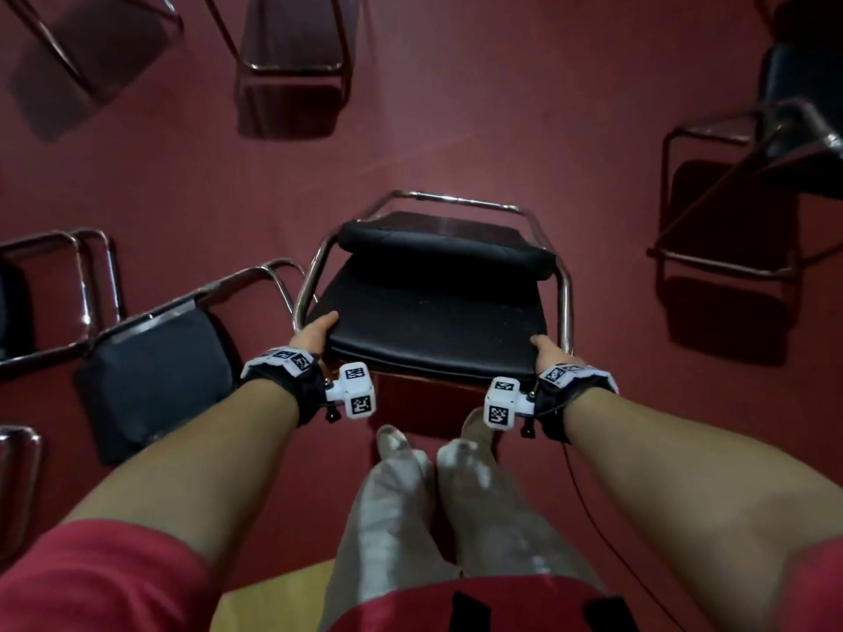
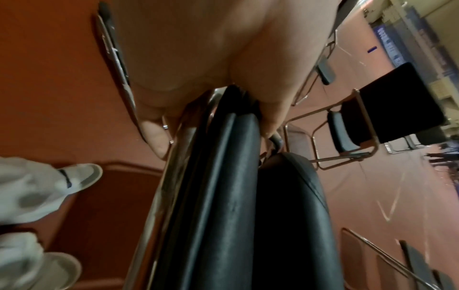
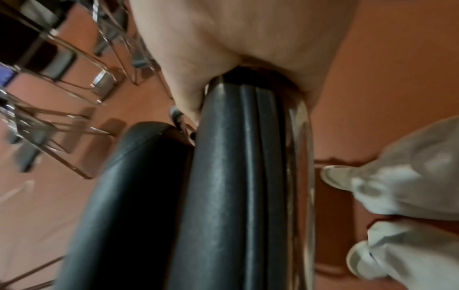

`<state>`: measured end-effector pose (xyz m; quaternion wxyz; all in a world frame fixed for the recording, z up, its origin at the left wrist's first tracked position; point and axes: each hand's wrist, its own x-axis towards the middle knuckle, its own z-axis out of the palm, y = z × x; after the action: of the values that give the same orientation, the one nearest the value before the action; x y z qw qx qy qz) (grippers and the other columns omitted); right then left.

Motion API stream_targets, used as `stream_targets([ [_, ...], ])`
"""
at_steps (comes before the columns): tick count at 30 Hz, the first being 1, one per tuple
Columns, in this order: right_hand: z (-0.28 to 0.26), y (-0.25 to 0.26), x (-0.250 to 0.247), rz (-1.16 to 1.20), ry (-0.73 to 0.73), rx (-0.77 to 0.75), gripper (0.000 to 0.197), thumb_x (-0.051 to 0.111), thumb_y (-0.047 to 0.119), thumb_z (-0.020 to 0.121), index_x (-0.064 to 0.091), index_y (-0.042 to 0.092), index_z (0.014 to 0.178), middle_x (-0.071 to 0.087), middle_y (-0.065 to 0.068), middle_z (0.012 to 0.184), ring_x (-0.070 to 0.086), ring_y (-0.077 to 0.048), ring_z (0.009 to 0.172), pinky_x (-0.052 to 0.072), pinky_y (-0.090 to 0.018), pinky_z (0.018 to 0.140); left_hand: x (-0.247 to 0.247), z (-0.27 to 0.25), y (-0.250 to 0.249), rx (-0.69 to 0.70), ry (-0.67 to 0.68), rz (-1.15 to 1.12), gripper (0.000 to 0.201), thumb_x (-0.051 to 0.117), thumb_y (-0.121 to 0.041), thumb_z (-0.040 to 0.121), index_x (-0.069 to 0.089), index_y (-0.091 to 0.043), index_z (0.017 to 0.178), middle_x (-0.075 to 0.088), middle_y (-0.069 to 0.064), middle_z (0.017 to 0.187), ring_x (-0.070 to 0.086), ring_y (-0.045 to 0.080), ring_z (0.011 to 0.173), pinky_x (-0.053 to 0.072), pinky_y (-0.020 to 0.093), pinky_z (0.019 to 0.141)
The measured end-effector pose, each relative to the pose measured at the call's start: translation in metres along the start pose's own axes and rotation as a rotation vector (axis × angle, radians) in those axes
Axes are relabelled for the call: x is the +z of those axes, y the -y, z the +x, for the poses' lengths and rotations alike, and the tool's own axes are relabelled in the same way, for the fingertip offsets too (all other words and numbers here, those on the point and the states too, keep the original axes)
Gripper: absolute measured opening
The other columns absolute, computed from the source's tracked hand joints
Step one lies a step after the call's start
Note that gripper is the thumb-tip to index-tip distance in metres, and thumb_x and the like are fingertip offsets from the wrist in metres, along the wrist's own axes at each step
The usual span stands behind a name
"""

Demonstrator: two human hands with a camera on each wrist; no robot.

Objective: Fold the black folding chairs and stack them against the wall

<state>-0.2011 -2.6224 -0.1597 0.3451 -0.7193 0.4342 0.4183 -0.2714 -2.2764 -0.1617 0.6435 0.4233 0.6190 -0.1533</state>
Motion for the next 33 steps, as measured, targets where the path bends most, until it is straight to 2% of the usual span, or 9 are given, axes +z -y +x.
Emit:
stream_targets([
  [3,0.012,-0.045,0.016,-0.088,-0.128,0.009,0.094,0.048,0.080,0.074,0.041,0.021,0.147,0.043,-0.013,0.148,0.048,-0.037,0.129,0.036,-0.045,0.109,-0.016,0.005,0.037,-0.044,-0.029,0.005,0.044,0.080,-0.039,0.081,0.068,-0.006,0.108,0.075,0.013,0.090,0.072,0.030,0.067,0.059,0.041,0.062],
  [6,0.033,-0.087,0.039,0.072,-0.141,0.078,0.128,0.060,0.087,0.049,0.033,0.015,0.150,0.041,-0.015,0.150,0.048,-0.039,0.129,0.036,-0.049,0.110,-0.036,0.018,0.078,-0.105,-0.016,0.031,0.050,0.080,-0.045,0.079,0.069,-0.006,0.108,0.076,0.013,0.090,0.074,0.031,0.070,0.059,0.039,0.058],
  [8,0.046,-0.111,0.058,0.217,-0.151,0.093,0.134,0.067,0.083,0.042,0.027,0.017,0.152,0.040,-0.016,0.151,0.046,-0.041,0.130,0.037,-0.053,0.109,-0.049,0.030,0.102,-0.124,-0.035,-0.012,0.053,0.083,-0.041,0.077,0.068,-0.004,0.112,0.076,0.016,0.099,0.075,0.034,0.080,0.059,0.041,0.062],
  [14,0.091,-0.173,0.107,0.400,-0.155,0.089,0.129,0.077,0.067,0.040,0.030,0.018,0.149,0.049,-0.014,0.142,0.055,-0.040,0.119,0.045,-0.054,0.102,-0.071,0.072,0.158,-0.177,-0.006,-0.081,0.042,0.074,-0.035,0.088,0.065,-0.006,0.116,0.077,0.014,0.095,0.076,0.030,0.077,0.059,0.039,0.056],
  [16,0.112,-0.183,0.124,0.417,-0.154,0.084,0.125,0.077,0.067,0.039,0.035,0.019,0.146,0.054,-0.011,0.137,0.057,-0.038,0.116,0.045,-0.053,0.101,-0.076,0.099,0.170,-0.177,0.009,-0.096,0.051,0.075,-0.037,0.085,0.063,-0.005,0.123,0.076,0.014,0.104,0.076,0.030,0.084,0.060,0.040,0.058],
  [19,0.149,-0.182,0.146,0.449,-0.157,0.018,0.110,0.077,0.068,0.041,0.047,0.019,0.134,0.063,-0.008,0.122,0.063,-0.034,0.106,0.050,-0.051,0.097,-0.072,0.141,0.177,-0.149,0.038,-0.133,0.040,0.069,-0.037,0.091,0.062,-0.007,0.117,0.077,0.012,0.098,0.076,0.027,0.078,0.060,0.037,0.054],
  [25,0.261,-0.167,0.181,0.511,-0.151,-0.124,0.082,0.085,0.051,0.060,0.054,0.014,0.126,0.067,-0.007,0.114,0.068,-0.030,0.097,0.056,-0.049,0.088,-0.036,0.238,0.193,-0.134,0.088,-0.165,0.033,0.061,-0.035,0.097,0.061,-0.008,0.117,0.077,0.009,0.092,0.076,0.024,0.071,0.058,0.033,0.051],
  [30,0.365,-0.191,0.204,0.496,-0.022,-0.080,0.090,0.095,0.048,0.044,0.061,0.008,0.117,0.073,-0.013,0.105,0.073,-0.034,0.088,0.058,-0.055,0.080,-0.025,0.319,0.231,-0.134,0.085,-0.159,0.031,0.058,-0.023,0.097,0.060,-0.006,0.122,0.076,0.010,0.096,0.075,0.025,0.076,0.061,0.035,0.060],
  [33,0.408,-0.214,0.219,0.449,0.009,-0.055,0.077,0.090,0.043,0.058,0.060,0.009,0.120,0.073,-0.012,0.107,0.073,-0.031,0.091,0.059,-0.050,0.079,-0.029,0.363,0.267,-0.180,0.057,-0.171,0.040,0.064,-0.023,0.092,0.059,-0.006,0.128,0.075,0.009,0.102,0.074,0.025,0.075,0.060,0.033,0.060],
])
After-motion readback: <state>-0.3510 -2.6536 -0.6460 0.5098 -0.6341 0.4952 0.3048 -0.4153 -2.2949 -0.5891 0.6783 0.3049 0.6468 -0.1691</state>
